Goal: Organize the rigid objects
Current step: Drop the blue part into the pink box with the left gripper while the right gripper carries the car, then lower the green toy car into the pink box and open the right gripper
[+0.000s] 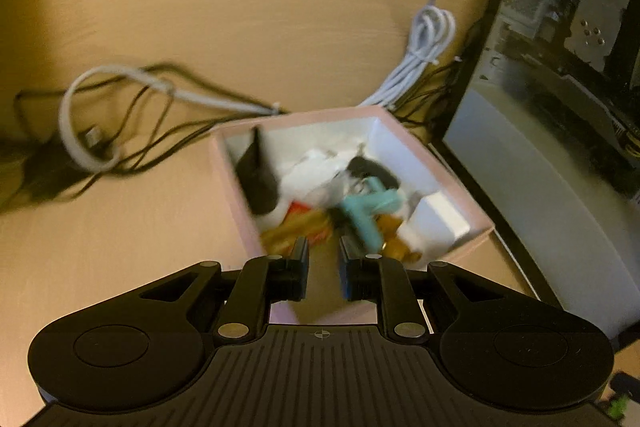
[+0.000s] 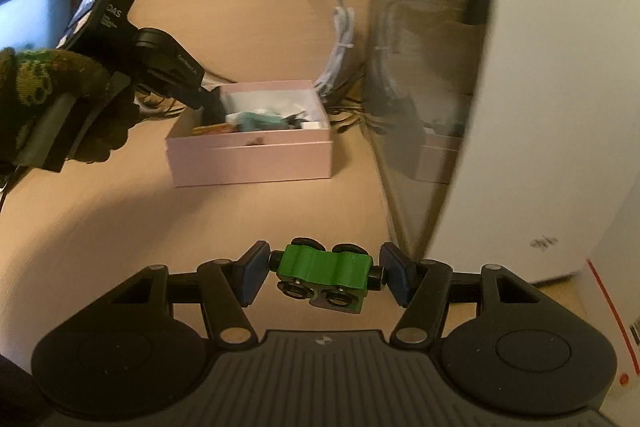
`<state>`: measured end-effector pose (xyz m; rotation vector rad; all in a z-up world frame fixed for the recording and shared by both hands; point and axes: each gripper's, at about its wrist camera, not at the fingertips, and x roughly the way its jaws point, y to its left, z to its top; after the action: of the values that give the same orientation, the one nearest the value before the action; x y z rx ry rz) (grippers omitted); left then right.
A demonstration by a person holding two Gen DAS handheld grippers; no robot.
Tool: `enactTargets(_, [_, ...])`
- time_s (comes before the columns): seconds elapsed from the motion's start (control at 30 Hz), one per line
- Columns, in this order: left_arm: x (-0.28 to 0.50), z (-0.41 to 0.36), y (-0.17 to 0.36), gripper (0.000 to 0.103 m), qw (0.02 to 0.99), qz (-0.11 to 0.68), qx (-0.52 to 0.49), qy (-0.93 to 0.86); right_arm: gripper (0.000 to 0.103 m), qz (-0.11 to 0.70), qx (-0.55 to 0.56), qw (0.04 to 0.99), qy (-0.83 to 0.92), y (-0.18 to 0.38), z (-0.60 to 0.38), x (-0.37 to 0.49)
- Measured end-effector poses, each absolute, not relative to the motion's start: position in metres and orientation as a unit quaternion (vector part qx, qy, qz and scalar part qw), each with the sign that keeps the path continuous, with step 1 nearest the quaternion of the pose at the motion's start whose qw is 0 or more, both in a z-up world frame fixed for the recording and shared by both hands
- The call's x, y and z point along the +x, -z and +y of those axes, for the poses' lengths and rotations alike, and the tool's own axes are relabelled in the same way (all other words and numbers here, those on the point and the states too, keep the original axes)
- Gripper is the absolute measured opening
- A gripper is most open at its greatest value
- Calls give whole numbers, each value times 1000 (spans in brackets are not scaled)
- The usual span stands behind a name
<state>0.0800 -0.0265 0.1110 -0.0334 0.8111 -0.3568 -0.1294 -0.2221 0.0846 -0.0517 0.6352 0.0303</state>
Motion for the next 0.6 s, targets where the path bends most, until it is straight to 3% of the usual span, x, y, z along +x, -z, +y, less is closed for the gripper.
enactTargets(0.23, [9,20,-87,18,889,432,-63,135,61,303,-39,948,-84,-91,-194,-78])
enactTargets(0.53, [-68,70,-73,18,876,474,-55,73,61,161,-29,985,-63,-128,-159,58])
enactTargets(0.6, [-74,86,-73,18,879,470,-69,37,65,165,-36,983,-67,-125,-143,79])
